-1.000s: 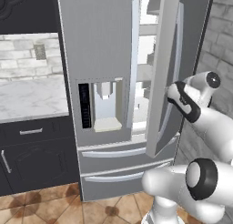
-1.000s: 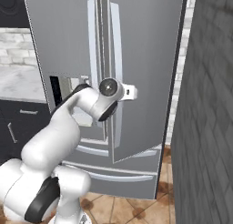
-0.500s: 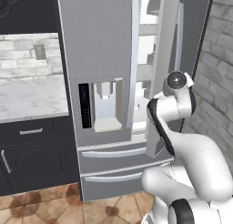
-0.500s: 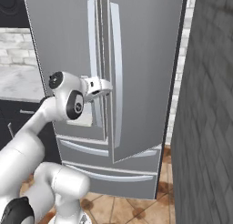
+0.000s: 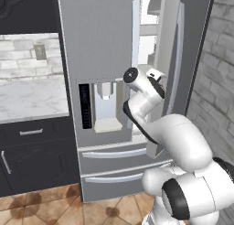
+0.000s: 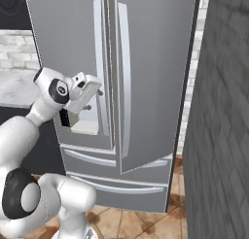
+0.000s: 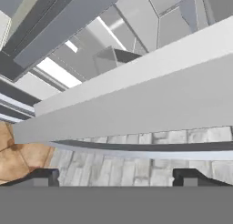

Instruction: Place one of the steaks on the plate and the other in the bowl. Then place the bowl in the fridge.

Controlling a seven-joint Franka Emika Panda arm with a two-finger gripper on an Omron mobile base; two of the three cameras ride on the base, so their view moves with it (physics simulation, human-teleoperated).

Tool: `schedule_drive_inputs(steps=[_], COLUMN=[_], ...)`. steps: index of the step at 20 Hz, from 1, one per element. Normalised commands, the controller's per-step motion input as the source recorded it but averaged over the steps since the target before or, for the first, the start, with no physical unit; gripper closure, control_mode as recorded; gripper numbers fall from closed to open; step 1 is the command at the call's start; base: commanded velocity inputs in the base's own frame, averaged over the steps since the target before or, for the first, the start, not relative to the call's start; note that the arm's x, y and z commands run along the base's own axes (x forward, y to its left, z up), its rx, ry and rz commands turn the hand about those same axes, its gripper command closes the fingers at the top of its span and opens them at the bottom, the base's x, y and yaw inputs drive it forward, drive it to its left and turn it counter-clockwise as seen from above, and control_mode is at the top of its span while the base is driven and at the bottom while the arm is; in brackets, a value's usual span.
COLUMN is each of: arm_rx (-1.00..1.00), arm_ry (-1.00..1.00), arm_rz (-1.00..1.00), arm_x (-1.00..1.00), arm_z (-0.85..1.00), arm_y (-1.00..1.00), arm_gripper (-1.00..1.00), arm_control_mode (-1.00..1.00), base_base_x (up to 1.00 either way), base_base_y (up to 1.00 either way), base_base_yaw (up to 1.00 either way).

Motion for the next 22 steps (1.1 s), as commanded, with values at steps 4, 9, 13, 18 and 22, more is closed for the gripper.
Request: schedule_drive_inputs(steps=[4, 9, 13, 18, 22], arm_rx=[-0.13, -0.13, -0.08, -0.01, -0.02], arm_ry=[0.01, 0.14, 0.12, 0.12, 0.02], arm_rz=[0.02, 0.09, 0.02, 0.0, 0.0], arm_x=[0.55, 0.5, 0.35, 0.41, 0.56], arm_z=[-0.24, -0.31, -0.25, -0.25, -0.26], arm_y=[0.05, 0.0, -0.05, -0.28, -0.08], arm_gripper=[-1.0, -1.0, -1.0, -1.0, -1.0], arm_control_mode=[-1.0, -1.0, -1.0, -1.0, -1.0], base_base_x=[0.0, 0.0, 0.0, 0.0, 0.0], base_base_y=[0.0, 0.0, 0.0, 0.0, 0.0], base_base_yaw=[0.0, 0.0, 0.0, 0.0, 0.0])
